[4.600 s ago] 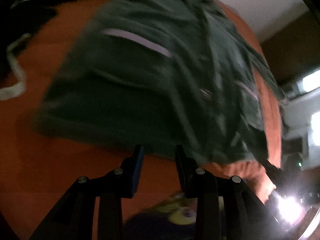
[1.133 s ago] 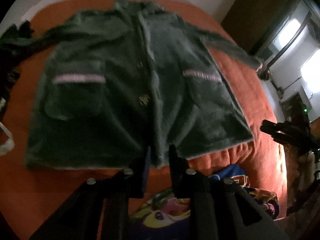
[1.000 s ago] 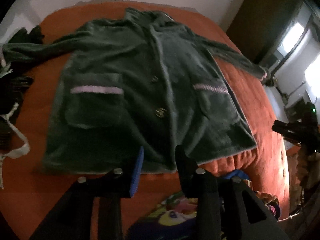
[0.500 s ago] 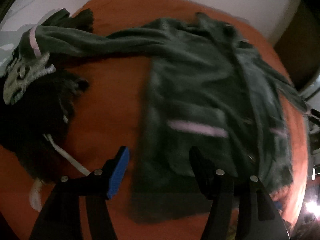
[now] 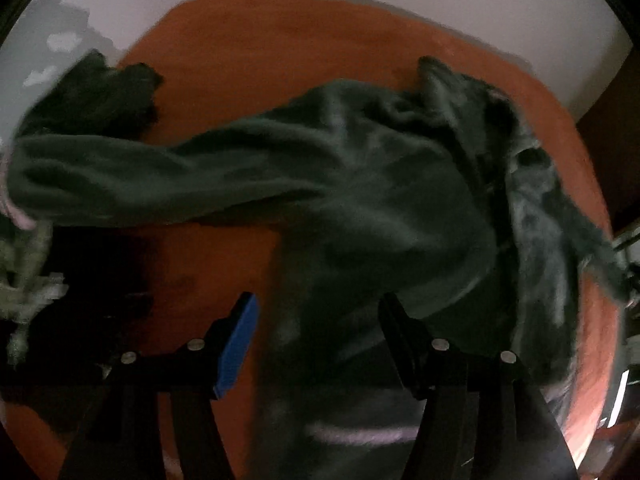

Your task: Fold clothes

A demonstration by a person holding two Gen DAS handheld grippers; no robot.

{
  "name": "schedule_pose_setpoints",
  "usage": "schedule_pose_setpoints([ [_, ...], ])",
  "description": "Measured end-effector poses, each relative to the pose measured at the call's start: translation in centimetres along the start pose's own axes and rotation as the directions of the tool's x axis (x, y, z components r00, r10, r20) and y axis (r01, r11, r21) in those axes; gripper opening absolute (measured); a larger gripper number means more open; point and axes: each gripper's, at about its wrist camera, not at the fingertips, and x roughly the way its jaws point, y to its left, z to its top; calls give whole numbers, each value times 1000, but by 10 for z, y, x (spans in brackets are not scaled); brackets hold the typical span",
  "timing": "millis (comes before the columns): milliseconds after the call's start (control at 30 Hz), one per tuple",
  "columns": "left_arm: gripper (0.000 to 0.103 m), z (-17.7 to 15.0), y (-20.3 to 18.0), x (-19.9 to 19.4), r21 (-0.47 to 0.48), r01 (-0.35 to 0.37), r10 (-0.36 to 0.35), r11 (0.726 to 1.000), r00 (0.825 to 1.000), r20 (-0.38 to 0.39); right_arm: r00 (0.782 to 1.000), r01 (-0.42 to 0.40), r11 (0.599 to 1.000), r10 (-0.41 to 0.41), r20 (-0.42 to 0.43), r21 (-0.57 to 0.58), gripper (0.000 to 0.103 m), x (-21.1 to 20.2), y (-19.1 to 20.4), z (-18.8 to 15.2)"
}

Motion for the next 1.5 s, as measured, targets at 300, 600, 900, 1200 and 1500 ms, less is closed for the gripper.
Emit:
schedule_pose_setpoints([
  [300, 64, -48, -66, 38, 161, 63, -66, 985, 998, 14, 981, -187, 982, 188, -47, 13, 61, 77, -52, -13],
  [600, 64, -68, -82, 61, 222, 43, -40, 974, 999, -16, 933, -361, 863, 341, 120, 355, 61, 80, -146, -4],
  [900, 64, -71, -142, 47, 255, 204, -190, 945, 979, -78, 927, -376, 811, 329, 182, 448, 61, 76, -178, 9],
  [1200, 64, -48, -236, 89, 420, 122, -133, 899, 991, -2, 893, -430, 834, 448, 30, 345, 60, 122, -103, -7],
  [1500, 66, -57, -246, 131, 482, -38, 21, 875, 999, 40, 939, -342, 929, 344, 9, 140, 9, 130, -73, 12],
])
